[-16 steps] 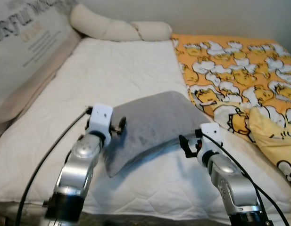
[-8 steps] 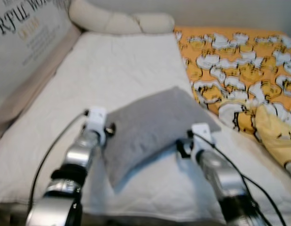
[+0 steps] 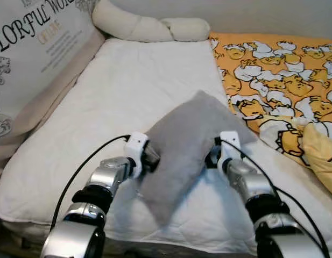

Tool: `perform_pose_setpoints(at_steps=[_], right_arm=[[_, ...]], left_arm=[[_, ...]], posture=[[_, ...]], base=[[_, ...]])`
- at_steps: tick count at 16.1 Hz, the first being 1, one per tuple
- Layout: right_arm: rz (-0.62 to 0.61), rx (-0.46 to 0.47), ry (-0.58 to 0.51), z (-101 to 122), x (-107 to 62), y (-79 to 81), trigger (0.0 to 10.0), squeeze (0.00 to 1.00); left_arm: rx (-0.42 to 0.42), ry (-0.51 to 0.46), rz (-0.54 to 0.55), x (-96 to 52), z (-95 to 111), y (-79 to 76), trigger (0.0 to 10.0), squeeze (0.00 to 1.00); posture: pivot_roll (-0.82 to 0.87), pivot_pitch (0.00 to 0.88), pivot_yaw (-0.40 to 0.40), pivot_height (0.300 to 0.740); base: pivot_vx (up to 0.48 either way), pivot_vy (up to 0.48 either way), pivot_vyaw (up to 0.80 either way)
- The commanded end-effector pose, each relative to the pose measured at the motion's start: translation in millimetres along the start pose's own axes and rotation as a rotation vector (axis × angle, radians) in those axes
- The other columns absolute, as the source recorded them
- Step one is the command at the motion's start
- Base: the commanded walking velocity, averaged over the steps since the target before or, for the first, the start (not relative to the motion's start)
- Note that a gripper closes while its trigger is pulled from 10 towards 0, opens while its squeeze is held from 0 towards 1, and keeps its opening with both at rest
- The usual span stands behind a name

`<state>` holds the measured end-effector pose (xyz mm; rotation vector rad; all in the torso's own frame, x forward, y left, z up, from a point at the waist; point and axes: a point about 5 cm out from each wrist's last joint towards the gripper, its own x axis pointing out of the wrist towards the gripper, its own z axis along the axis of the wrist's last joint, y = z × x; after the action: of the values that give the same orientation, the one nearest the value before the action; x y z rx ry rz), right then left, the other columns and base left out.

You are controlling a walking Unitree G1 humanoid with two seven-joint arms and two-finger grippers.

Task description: Clean up the room

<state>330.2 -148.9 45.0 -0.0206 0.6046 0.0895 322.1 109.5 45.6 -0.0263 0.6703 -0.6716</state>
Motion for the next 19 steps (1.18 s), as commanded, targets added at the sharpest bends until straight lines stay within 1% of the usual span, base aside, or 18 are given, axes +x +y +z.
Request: perform_pose_setpoints(at_steps=[1, 3, 4, 6, 7, 8, 9, 10, 11, 12, 14, 16, 17, 18, 19], right_arm=[[0.070, 0.012, -0.104, 26, 0.4, 11.5, 10.0, 0.00], [0.116, -0.010, -0.140, 37, -3.9, 5.0, 10.0, 0.00], [0.120, -0.018, -0.146, 39, -6.4, -1.2, 10.0, 0.00], [0.109, -0.031, -0.146, 39, -9.1, -11.1, 10.0, 0.00], [0.095, -0.043, -0.147, 40, -11.8, -22.2, 10.0, 0.00], [0.090, -0.050, -0.149, 42, -14.2, -30.7, 10.0, 0.00], [0.087, -0.056, -0.145, 43, -15.6, -35.0, 10.0, 0.00], [0.093, -0.074, -0.121, 41, -17.2, -41.5, 10.0, 0.00], [0.098, -0.083, -0.104, 39, -17.1, -42.3, 10.0, 0.00], [0.096, -0.112, -0.078, 33, -15.8, -43.2, 10.0, 0.00], [0.097, -0.111, -0.078, 32, -15.7, -42.5, 10.0, 0.00], [0.097, -0.104, -0.085, 31, -16.1, -40.2, 10.0, 0.00], [0.088, -0.089, -0.093, 31, -16.8, -41.1, 10.0, 0.00], [0.087, -0.072, -0.100, 31, -17.7, -42.1, 10.0, 0.00], [0.089, -0.044, -0.111, 31, -19.2, -43.8, 10.0, 0.73]], left_arm=[[-0.015, 0.055, -0.180, 16.6, -11, -36.5, 10.0, 0.00], [0.011, 0.041, -0.305, 19.5, 0, -60.9, 10.0, 0.00], [0.031, 0.037, -0.351, 18.8, 5, -69.0, 10.0, 0.00], [0.051, 0.030, -0.387, 16.7, 11, -75.0, 10.0, 0.00], [0.077, 0.020, -0.422, 12.4, 19, -79.2, 10.0, 0.00], [0.091, 0.003, -0.441, 6.4, 27, -81.4, 10.0, 0.00], [0.092, -0.014, -0.445, 2.1, 34, -81.5, 10.0, 0.00], [0.111, -0.039, -0.447, -8.1, 47, -80.8, 10.0, 0.00], [0.129, -0.045, -0.441, -12.1, 51, -80.2, 10.0, 0.00], [0.163, -0.059, -0.422, -22.2, 60, -78.6, 10.0, 0.00], [0.176, -0.059, -0.402, -29.6, 63, -77.3, 10.0, 0.00], [0.218, -0.099, -0.376, -45.9, 67, -73.3, 10.0, 0.00], [0.204, -0.130, -0.363, -54.1, 72, -70.6, 10.0, 1.00], [0.204, -0.151, -0.373, -59.6, 77, -70.2, 10.0, 1.00], [0.204, -0.178, -0.403, -69.2, 84, -71.9, 10.0, 1.00]], posture=[[-0.08, 0.000, 0.005, 0.740], [-0.09, 0.000, 0.008, 0.740], [-0.09, 0.000, 0.009, 0.740], [-0.10, 0.000, 0.016, 0.740], [-0.10, 0.000, 0.019, 0.740], [-0.10, 0.000, 0.024, 0.740], [-0.11, 0.000, 0.028, 0.740], [-0.11, 0.000, 0.026, 0.740], [-0.11, 0.000, 0.028, 0.740], [-0.10, 0.000, 0.029, 0.740], [-0.10, 0.000, 0.027, 0.740], [-0.09, 0.000, 0.023, 0.740], [-0.09, 0.000, 0.021, 0.740], [-0.09, 0.000, 0.021, 0.740], [-0.09, 0.000, 0.023, 0.740]], base=[[0.000, 0.000, 0.00], [0.000, 0.000, 0.00], [0.000, 0.000, 0.00], [0.000, 0.000, 0.00], [0.000, 0.000, 0.00], [0.000, 0.000, 0.00], [0.000, 0.000, 0.00], [0.000, 0.000, 0.00], [0.000, 0.000, 0.00], [0.000, 0.000, 0.00], [0.000, 0.000, 0.00], [0.000, 0.000, 0.00], [0.000, 0.000, 0.00], [0.000, 0.000, 0.00], [0.000, 0.000, 0.00]])
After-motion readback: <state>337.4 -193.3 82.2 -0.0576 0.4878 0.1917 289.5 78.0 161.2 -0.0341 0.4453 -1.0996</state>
